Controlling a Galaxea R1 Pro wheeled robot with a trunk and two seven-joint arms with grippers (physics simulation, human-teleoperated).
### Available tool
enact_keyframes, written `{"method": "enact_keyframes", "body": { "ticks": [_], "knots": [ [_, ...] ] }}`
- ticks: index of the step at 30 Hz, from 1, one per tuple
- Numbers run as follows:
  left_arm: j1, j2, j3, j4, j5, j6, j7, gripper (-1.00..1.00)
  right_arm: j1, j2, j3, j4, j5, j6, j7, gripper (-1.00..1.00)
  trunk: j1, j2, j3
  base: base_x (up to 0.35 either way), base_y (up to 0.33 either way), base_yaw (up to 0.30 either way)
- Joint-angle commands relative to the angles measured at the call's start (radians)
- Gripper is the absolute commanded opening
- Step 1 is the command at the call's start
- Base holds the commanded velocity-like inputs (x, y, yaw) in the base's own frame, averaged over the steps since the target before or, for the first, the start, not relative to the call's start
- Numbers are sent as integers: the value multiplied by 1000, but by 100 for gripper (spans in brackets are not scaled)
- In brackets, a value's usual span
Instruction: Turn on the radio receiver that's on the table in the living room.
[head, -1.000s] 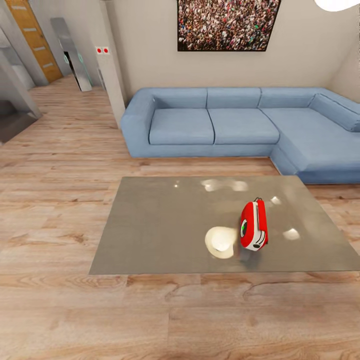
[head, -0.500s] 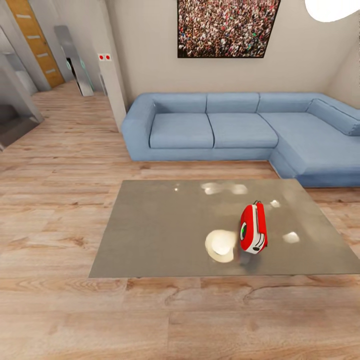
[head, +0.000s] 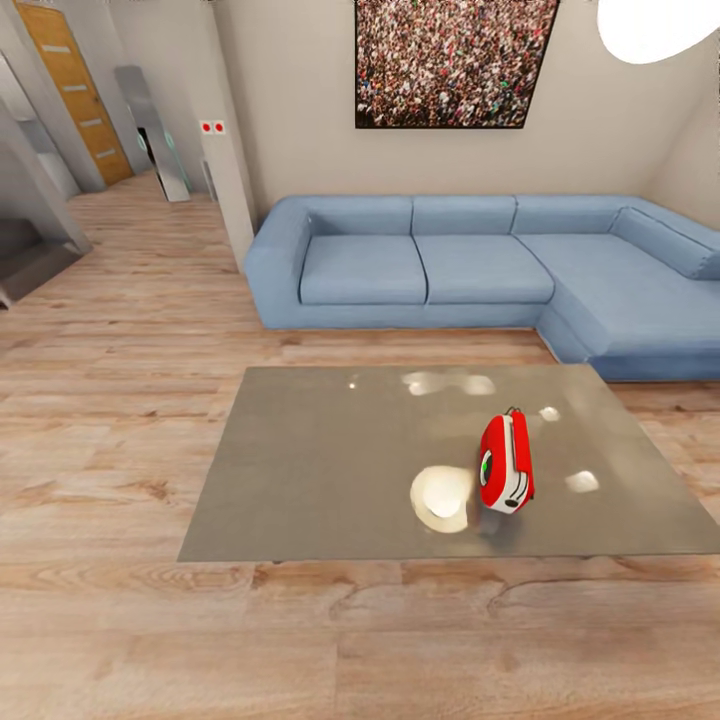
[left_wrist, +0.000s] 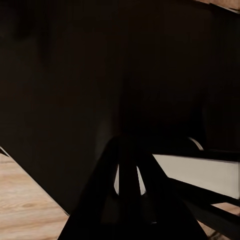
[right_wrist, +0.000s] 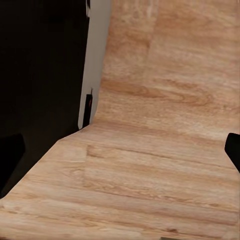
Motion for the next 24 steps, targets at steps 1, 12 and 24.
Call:
{"method": "enact_keyframes", "body": {
  "ticks": [1, 12, 24],
  "knots": [
    [0, 0, 0, 0, 0, 0, 0, -100, 0, 0, 0, 0, 0, 0, 0, 100, 0, 0, 2, 0, 0, 0],
    [0, 21, -2, -3, -10, 0, 0, -100, 0, 21, 0, 0, 0, -1, -1, 100, 0, 0, 19, 0, 0, 0],
    [0, 23, -5, -3, -11, 0, 0, -100, 0, 22, 0, 0, 0, -1, 0, 100, 0, 0, 38, 0, 0, 0]
  ]
}}
